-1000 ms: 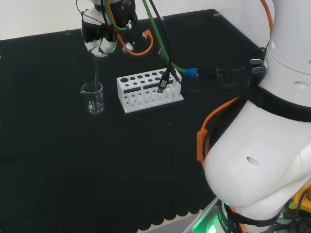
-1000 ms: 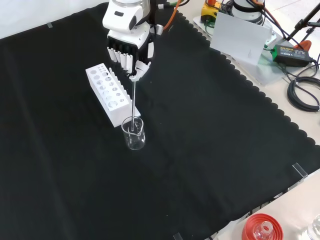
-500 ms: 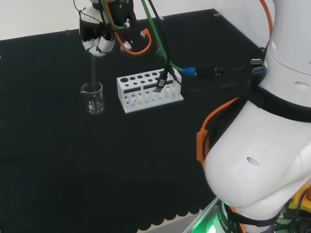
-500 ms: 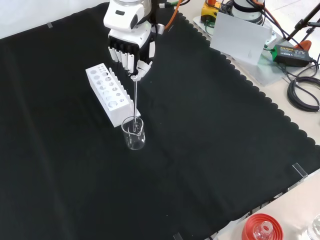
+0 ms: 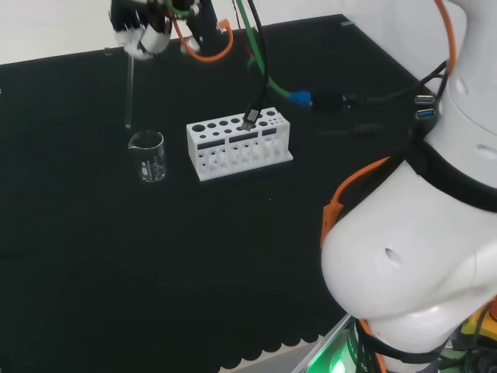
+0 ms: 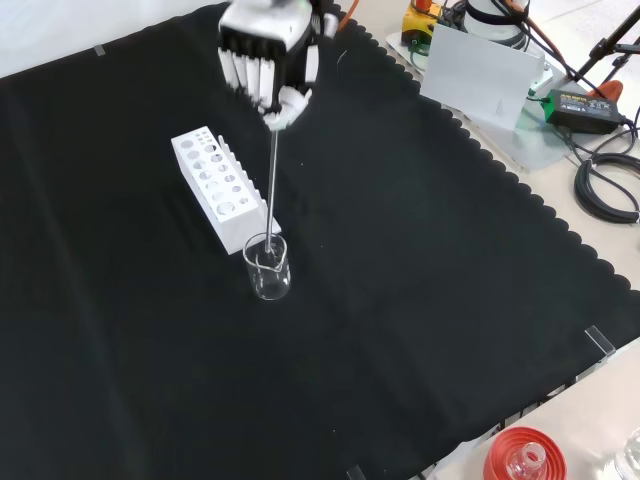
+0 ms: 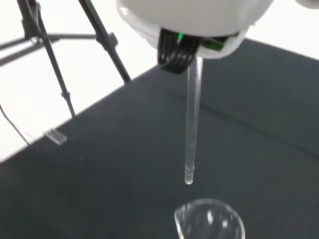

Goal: Put the glass rod back on the white test tube rack.

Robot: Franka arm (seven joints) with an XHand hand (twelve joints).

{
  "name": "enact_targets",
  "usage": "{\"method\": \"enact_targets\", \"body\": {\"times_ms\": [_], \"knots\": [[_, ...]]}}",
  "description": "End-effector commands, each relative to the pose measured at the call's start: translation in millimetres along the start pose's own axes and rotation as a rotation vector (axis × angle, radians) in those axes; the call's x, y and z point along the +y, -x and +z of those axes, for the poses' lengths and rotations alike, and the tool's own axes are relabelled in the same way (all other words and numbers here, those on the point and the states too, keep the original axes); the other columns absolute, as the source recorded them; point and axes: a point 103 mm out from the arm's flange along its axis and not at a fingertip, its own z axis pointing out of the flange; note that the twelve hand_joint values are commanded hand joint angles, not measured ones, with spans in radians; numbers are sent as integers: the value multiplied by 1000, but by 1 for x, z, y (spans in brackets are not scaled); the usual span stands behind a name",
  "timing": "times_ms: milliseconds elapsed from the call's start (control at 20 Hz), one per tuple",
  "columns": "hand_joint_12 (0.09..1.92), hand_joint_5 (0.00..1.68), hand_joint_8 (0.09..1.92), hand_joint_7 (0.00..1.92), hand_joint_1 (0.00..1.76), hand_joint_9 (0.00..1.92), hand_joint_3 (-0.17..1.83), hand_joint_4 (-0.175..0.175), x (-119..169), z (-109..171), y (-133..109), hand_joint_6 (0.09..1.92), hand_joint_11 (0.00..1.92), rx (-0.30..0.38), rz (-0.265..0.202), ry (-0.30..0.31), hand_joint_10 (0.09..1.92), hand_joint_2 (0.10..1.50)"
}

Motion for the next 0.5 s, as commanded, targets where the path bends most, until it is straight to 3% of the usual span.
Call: {"method": "enact_targets", "body": {"times_ms": [50,200,500], "knots": [[664,1229,713,1398,1333,1680,718,-175,-8,42,19,529,1614,-35,52,-105,589,615],[664,1229,714,1397,1333,1680,717,-175,-13,37,24,529,1614,-21,42,-91,589,615],[664,1229,715,1396,1333,1680,717,-175,-19,28,32,529,1614,-39,83,-98,590,616]]}}
